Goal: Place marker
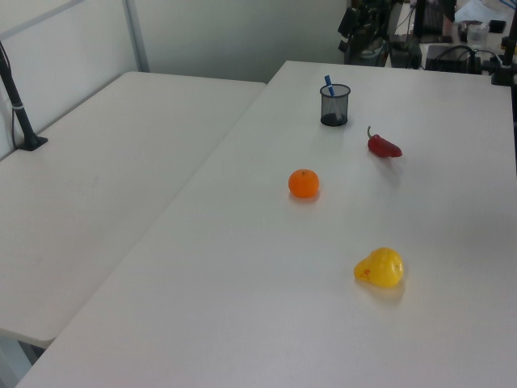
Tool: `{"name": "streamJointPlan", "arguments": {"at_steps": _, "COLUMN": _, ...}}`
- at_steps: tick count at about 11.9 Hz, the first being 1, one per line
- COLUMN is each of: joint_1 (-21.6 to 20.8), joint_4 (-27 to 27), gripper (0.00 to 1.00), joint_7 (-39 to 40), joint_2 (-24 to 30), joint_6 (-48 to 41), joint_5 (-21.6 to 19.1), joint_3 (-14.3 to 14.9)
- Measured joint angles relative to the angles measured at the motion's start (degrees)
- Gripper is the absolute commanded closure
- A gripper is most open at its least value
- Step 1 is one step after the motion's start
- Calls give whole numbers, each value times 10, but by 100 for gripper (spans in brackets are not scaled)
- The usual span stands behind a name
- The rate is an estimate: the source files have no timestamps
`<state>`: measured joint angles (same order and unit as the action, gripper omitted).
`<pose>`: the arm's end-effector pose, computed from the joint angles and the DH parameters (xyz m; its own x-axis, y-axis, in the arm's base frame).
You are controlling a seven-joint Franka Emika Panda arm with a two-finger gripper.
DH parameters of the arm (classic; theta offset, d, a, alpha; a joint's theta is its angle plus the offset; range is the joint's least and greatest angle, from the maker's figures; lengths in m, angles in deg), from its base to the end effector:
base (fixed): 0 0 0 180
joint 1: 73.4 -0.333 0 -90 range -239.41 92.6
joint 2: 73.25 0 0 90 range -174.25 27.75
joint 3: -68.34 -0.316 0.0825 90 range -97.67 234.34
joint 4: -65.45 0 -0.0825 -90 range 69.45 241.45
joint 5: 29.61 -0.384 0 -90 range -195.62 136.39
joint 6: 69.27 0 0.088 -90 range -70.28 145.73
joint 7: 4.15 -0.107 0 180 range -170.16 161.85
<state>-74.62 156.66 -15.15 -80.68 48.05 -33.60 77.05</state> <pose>0.6278 -0.0729 0.5873 0.8917 -0.3337 0.3058 -0.3151 -0.9427 -0.1096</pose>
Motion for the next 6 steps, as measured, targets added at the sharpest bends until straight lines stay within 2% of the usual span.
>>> {"name": "streamJointPlan", "arguments": {"at_steps": 3, "joint_1": -3, "joint_4": 0, "gripper": 0, "joint_7": -33, "joint_2": 50, "joint_6": -126, "joint_5": 0, "joint_3": -50}}
{"name": "streamJointPlan", "arguments": {"at_steps": 6, "joint_1": -4, "joint_4": 1, "gripper": 0, "joint_7": -37, "joint_2": 87, "joint_6": -202, "joint_5": 0, "joint_3": -84}}
